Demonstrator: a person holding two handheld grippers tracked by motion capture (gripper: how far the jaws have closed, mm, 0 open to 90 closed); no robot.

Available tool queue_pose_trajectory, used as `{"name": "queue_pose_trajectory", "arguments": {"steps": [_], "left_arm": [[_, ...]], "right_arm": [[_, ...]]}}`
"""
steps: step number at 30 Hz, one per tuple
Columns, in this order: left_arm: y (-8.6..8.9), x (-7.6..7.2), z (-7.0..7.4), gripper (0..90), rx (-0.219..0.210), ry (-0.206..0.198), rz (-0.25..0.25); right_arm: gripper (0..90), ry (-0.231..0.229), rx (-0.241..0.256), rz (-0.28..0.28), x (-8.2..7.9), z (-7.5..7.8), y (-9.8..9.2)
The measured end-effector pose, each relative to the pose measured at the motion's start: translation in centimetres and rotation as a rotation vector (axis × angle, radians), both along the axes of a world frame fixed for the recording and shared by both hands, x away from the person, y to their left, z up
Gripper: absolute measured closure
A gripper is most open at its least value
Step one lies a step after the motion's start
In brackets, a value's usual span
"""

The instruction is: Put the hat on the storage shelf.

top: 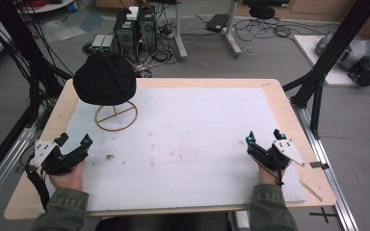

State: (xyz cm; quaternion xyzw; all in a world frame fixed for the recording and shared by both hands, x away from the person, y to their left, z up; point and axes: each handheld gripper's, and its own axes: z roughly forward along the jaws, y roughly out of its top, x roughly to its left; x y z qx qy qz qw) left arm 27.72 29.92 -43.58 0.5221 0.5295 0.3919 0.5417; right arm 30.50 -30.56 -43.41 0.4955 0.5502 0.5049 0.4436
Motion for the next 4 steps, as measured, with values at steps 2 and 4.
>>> {"name": "queue_pose_trajectory", "arguments": {"steps": [2,4], "left_arm": [[0.02,0.00,-0.01,17.6,0.001,0.001,0.002],[0.07,-0.01,-0.01,17.6,0.002,0.001,0.002]], "right_arm": [[10.5,0.000,0.000,0.000,0.01,-0.01,0.01],[10.5,0.002,-0.005,0.001,0.03,-0.02,-0.01]]}}
